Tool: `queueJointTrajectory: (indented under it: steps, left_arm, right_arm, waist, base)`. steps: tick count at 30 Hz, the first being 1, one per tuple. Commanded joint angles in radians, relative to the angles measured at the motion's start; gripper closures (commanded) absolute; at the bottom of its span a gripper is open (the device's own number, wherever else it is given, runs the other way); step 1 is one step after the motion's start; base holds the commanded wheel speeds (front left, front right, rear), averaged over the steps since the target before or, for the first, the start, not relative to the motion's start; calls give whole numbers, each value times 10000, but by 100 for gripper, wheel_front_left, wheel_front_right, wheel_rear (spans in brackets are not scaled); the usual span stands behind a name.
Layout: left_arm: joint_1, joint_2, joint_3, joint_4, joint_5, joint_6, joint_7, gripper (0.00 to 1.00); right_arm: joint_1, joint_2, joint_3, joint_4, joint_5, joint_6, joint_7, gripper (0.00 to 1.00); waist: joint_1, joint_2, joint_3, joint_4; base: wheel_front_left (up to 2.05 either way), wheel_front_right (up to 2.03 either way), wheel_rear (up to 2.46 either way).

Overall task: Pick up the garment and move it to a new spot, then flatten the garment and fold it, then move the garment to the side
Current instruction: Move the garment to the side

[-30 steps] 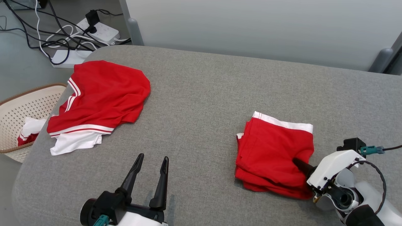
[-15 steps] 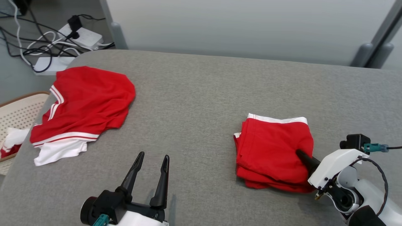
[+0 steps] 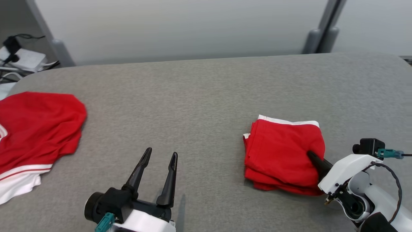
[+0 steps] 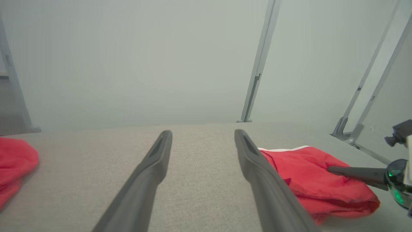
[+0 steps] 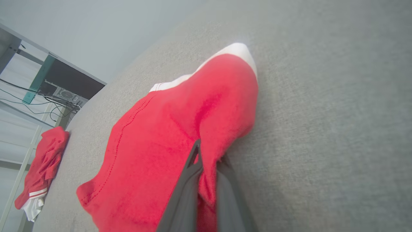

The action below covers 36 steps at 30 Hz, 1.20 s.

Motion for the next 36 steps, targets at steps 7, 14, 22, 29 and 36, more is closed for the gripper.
queueJointTrajectory:
  steps: [7,14,22,29,36]
  left_arm:
    - [-490,3,275,-171,195,-67,-99,0]
    - [-566,3,242,-123,250,-99,-99,0]
    - [-680,3,252,-64,387,-154,-99,0]
    - [-803,3,278,-25,535,-246,-99,0]
    - [-1053,3,198,-29,643,-359,-99,0]
  right_arm:
    - [3,-229,357,-309,341,42,-415,100]
    - [39,-312,632,-394,543,42,-595,100]
    - [-34,-344,917,-428,725,42,-778,100]
    - [-221,-284,1074,-388,925,42,-962,100]
    - [-815,-389,1139,-382,938,42,-1219,100]
  waist:
    - [0,0,-86,-1324]
    - [0,0,-11,-2197]
    - [0,0,193,-2923]
    - [0,0,473,-3283]
    - [0,0,869,-3052]
  base:
    - [0,0,0]
    - [0,0,0]
    - [0,0,0]
    - [0,0,0]
    - [0,0,0]
